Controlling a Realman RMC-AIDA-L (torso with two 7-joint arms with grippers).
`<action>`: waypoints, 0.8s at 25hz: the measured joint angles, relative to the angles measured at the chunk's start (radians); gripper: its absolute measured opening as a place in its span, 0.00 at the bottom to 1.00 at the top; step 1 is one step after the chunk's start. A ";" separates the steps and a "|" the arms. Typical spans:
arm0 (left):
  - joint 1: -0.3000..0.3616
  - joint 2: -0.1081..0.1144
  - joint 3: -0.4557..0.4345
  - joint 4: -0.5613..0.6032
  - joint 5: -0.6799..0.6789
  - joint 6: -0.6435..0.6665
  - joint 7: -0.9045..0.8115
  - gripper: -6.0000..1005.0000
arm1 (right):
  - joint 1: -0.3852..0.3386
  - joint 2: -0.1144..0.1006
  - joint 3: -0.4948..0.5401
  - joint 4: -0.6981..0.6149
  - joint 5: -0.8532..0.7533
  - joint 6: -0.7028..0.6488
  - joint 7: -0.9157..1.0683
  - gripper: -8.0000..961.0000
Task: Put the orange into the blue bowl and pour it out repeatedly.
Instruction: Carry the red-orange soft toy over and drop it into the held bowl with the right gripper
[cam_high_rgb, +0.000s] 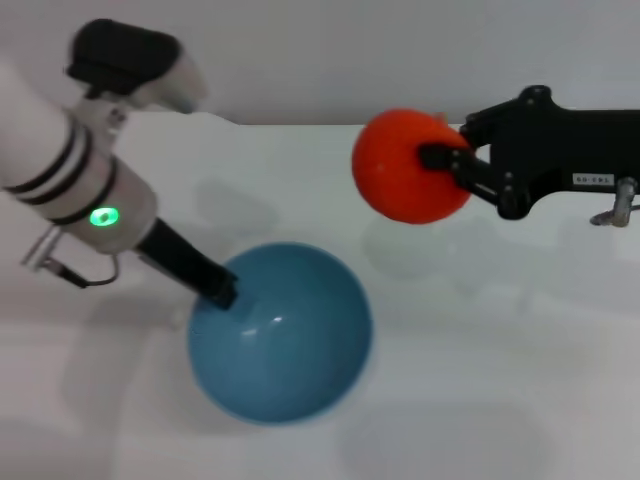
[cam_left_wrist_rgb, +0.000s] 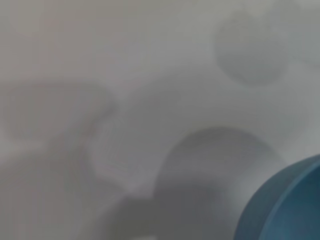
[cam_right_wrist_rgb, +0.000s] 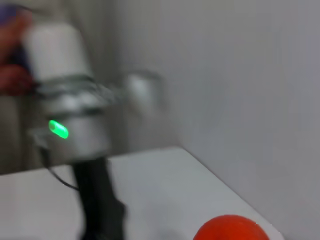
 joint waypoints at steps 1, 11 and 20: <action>-0.017 -0.002 0.026 -0.010 -0.001 -0.007 -0.016 0.01 | 0.007 0.000 -0.003 -0.021 0.005 -0.027 0.000 0.06; -0.124 -0.010 0.145 -0.063 -0.014 -0.055 -0.100 0.01 | 0.052 0.000 -0.168 -0.016 -0.105 -0.099 0.019 0.07; -0.130 -0.008 0.140 -0.063 -0.054 -0.070 -0.101 0.01 | 0.050 -0.002 -0.180 0.023 -0.148 -0.101 0.076 0.18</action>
